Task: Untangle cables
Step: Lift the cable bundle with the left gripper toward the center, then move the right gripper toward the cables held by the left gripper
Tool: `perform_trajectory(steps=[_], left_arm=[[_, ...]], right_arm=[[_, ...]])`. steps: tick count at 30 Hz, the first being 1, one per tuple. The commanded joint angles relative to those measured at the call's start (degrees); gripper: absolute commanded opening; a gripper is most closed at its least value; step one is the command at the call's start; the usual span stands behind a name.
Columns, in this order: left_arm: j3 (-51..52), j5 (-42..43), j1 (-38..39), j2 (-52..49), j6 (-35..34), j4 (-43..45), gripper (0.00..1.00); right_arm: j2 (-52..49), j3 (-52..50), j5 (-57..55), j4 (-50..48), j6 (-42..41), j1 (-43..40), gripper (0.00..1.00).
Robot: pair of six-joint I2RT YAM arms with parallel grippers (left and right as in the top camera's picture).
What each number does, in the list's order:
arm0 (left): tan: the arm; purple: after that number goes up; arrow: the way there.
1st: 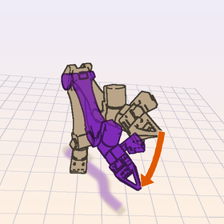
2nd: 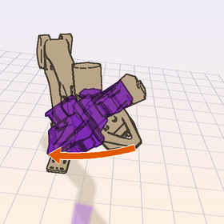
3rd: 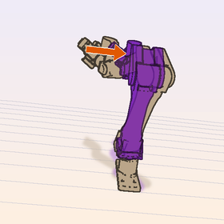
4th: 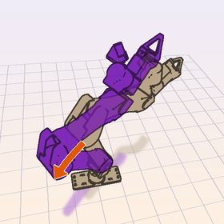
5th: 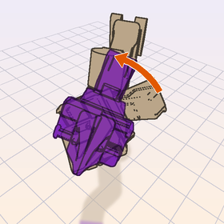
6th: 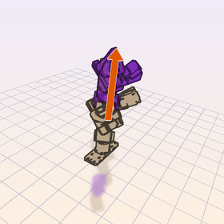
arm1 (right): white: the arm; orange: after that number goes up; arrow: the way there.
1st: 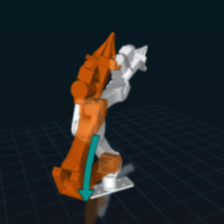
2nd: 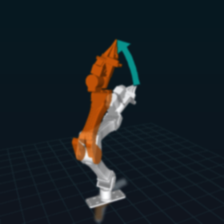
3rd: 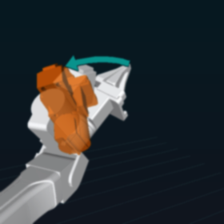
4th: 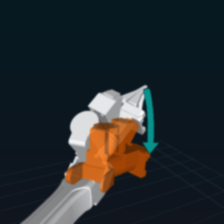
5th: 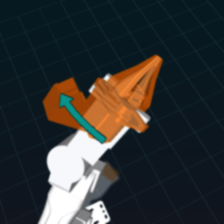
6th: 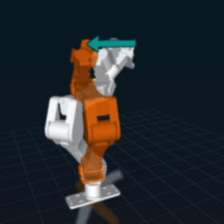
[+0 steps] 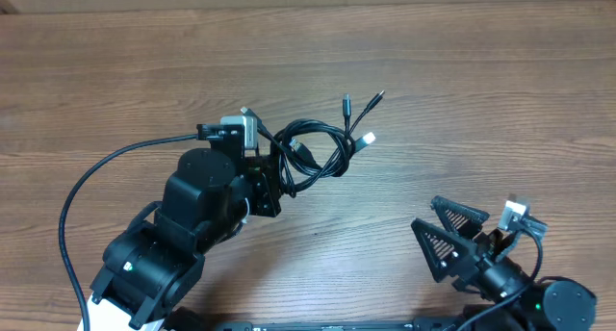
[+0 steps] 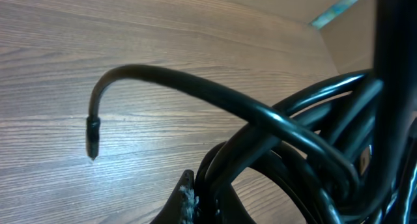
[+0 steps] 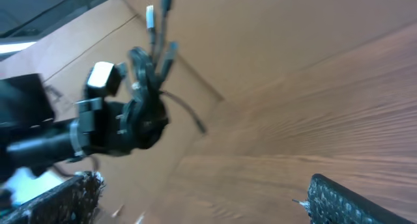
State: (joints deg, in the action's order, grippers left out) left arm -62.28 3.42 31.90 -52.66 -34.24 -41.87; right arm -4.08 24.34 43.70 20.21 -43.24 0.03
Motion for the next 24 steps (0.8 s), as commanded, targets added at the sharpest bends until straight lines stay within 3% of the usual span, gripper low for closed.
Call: perform_trajectory(steps=[1, 11, 24], left_arm=[[-0.46, 1.40, 0.39, 0.37, -0.92, 1.51, 0.04], [-0.46, 2.58, 0.39, 0.17, -0.94, 2.82, 0.04], [-0.46, 2.34, 0.37, -1.38, -4.00, 7.98, 0.04]], right_arm=[[-5.46, 3.56, 7.37, 0.44, -0.46, 0.24, 1.00], [-22.53, 13.57, 14.38, 1.81, -0.37, 0.26, 1.00], [-33.97, 26.49, 14.95, 0.50, -0.42, 0.28, 0.99]])
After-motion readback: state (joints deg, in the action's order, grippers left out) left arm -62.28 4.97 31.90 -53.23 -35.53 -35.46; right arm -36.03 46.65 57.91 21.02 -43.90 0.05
